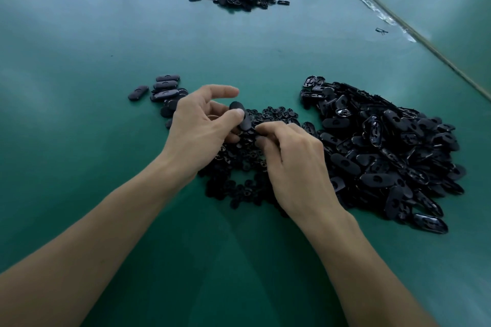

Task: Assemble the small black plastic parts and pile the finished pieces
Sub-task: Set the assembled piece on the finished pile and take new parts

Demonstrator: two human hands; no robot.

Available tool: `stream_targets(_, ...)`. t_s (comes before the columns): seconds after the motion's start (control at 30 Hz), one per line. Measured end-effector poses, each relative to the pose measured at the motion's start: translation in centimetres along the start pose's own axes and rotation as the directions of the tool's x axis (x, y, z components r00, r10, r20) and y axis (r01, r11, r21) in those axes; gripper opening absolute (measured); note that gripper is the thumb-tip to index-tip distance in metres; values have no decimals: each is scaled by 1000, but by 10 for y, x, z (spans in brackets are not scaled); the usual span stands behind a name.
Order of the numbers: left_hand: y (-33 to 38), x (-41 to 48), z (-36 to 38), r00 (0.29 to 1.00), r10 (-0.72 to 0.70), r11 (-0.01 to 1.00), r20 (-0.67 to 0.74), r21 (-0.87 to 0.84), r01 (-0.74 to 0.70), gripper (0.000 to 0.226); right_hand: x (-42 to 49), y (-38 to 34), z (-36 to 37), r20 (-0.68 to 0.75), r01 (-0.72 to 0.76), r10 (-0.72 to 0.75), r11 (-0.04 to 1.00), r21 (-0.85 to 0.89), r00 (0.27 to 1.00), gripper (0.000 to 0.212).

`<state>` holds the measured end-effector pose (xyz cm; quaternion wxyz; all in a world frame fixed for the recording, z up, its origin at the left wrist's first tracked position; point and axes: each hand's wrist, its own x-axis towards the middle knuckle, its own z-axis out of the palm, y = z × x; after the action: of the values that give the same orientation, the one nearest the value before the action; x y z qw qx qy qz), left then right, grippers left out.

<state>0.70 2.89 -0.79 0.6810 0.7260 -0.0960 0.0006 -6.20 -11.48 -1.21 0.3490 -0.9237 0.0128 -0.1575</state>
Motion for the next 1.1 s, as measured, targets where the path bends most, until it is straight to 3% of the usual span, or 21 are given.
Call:
stream_targets(0.13,0,-1,2,1000,-9,1000,-10,6,9,14,1,4,-3,-58,-3,3,1000,8,998,22)
stream_targets(0.33,4,-4,4,1000,-20,1000,8,-9,20,9,1,4,-6,-188,31,-4,990,139,982,9)
stream_targets(0.47,5,-7,4,999,-43,998,23,-55,44,11,2,4,-9,-219,26,29,969,245,975,12)
stream_targets(0.7,9,-8,6,997,-59,997,55,-55,62,11,5,5,-10,-163,-60,149,890,453,975,8)
stream_targets(1.1,12,-13,11,989,-13,998,145,-55,22,19,7,11,-10,-97,-139,216,853,503,971,9)
